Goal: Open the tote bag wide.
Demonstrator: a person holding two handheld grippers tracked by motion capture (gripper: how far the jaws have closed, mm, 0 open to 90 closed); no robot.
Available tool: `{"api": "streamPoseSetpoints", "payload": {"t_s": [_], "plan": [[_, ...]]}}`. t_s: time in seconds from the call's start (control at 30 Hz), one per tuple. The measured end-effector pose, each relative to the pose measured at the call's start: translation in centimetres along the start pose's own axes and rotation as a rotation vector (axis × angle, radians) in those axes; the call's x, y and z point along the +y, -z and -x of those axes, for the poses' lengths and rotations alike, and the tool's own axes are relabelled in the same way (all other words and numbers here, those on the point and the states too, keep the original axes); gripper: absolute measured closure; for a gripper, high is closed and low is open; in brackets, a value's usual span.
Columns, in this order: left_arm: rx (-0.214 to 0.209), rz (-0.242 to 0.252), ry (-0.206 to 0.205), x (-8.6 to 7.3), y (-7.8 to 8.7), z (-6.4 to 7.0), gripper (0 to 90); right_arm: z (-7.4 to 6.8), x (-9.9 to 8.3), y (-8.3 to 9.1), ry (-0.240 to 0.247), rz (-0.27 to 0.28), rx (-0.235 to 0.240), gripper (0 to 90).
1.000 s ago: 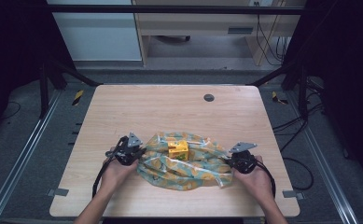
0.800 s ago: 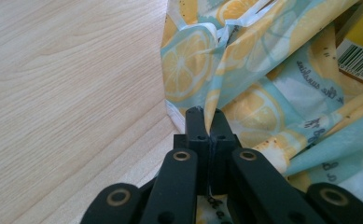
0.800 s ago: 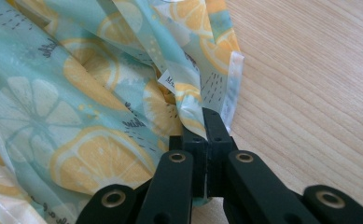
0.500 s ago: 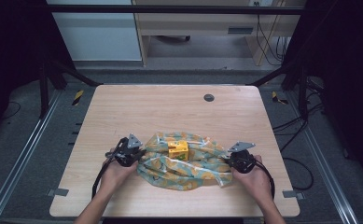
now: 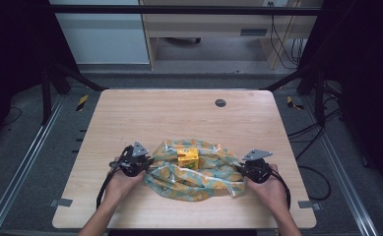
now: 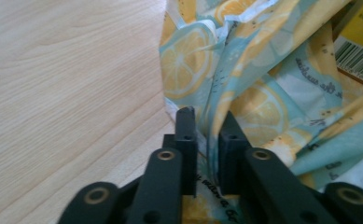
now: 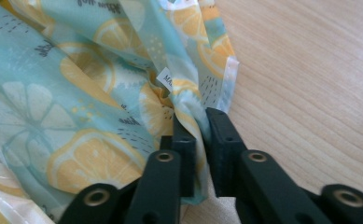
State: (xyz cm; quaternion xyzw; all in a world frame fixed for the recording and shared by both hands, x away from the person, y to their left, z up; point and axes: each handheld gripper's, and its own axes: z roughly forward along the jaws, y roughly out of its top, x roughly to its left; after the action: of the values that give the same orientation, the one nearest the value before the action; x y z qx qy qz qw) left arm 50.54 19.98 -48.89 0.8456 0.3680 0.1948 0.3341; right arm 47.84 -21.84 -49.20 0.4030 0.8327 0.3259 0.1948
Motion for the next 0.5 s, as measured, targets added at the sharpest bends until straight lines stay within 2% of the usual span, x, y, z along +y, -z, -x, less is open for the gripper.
{"api": "streamPoseSetpoints", "payload": {"t_s": [0.23,0.33,0.47,0.5], "plan": [[0.007,0.042,0.008,0.2,0.9,0.0,64.3,-0.2,0.3,0.7,-0.022,0.056,-0.019,49.2],[0.012,0.069,0.020,0.3,1.3,-0.1,54.5,-0.3,0.6,1.1,-0.030,0.093,-0.032,35.8],[-0.001,0.090,0.023,0.6,1.9,0.0,42.0,-0.4,0.8,1.8,-0.041,0.129,-0.052,19.8],[-0.008,0.097,0.026,0.7,2.0,0.0,42.0,-0.4,0.8,1.8,-0.041,0.129,-0.052,19.8]]}}
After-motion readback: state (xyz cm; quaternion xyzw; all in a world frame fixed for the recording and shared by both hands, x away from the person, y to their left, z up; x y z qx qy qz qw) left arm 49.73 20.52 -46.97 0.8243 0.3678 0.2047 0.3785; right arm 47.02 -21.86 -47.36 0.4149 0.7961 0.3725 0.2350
